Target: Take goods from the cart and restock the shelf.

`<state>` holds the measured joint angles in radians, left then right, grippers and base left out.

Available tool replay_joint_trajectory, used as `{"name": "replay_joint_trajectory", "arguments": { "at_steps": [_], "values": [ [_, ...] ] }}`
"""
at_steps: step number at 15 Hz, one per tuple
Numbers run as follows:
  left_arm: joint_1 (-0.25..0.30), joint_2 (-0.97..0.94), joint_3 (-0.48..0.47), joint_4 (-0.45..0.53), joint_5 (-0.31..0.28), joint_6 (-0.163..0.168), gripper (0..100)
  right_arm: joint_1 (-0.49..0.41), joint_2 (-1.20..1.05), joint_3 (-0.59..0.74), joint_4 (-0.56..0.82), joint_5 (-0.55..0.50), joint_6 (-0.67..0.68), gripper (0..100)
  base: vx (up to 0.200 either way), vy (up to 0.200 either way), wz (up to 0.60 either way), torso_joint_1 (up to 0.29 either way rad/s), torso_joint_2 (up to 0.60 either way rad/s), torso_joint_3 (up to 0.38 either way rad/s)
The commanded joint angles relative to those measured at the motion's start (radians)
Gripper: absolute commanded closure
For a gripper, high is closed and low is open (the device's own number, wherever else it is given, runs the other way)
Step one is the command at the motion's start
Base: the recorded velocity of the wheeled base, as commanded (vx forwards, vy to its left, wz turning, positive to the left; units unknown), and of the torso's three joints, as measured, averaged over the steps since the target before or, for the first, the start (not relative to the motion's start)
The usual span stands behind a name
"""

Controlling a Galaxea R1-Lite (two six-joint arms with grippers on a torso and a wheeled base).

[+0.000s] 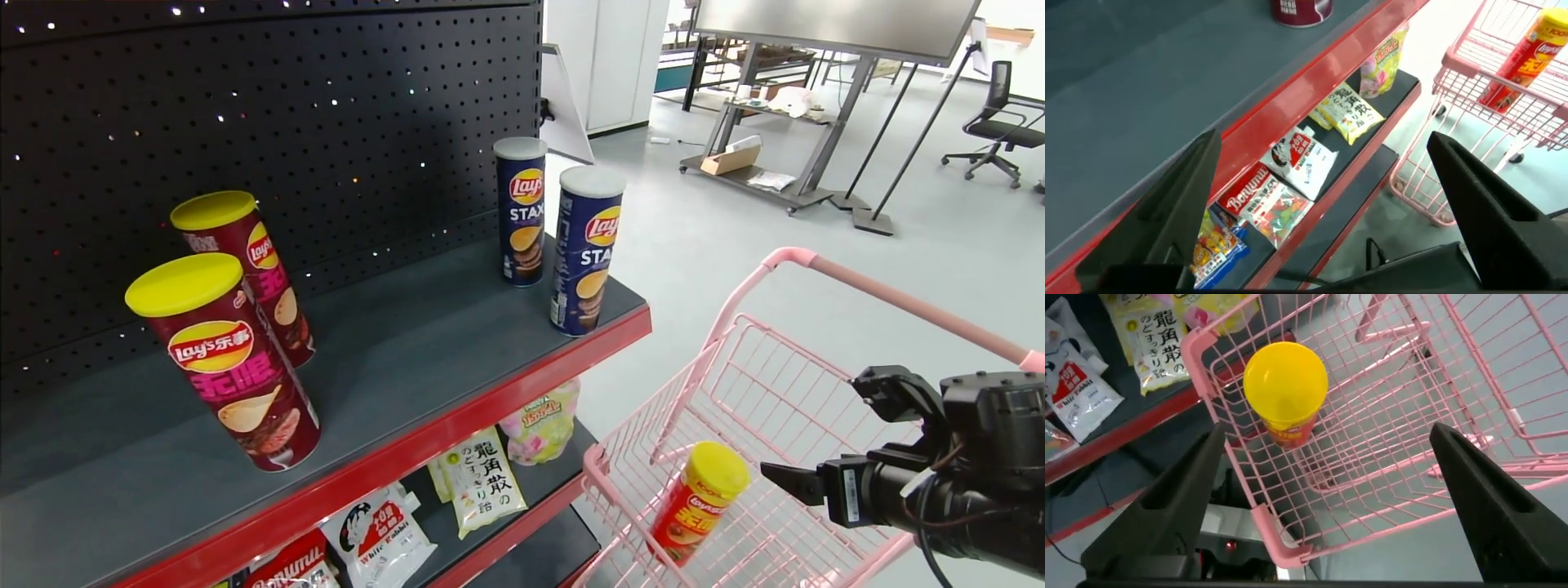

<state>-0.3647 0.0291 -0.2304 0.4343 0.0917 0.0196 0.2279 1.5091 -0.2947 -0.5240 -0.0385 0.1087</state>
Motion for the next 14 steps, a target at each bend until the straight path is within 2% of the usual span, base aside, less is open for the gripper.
{"name": "replay_joint_trajectory", "arguments": {
  "at_steps": [1,10,14],
  "values": [
    [0.000,0.002,0.000,0.000,0.000,0.000,0,0.024,-0.001,0.002,-0.001,0.000,0.002,0,0.000,0.000,0.00,-0.129,0.36,0.198],
    [0.000,0.000,0.000,0.000,0.000,0.000,0,0.054,-0.032,0.009,-0.001,-0.001,0.003,0,0.000,0.000,0.00,-0.149,0.38,0.230],
    [0.000,0.000,0.000,0.000,0.000,0.000,0,0.056,-0.037,0.009,-0.001,-0.003,0.000,0,0.000,0.000,0.00,-0.185,0.51,0.323]
  ]
}}
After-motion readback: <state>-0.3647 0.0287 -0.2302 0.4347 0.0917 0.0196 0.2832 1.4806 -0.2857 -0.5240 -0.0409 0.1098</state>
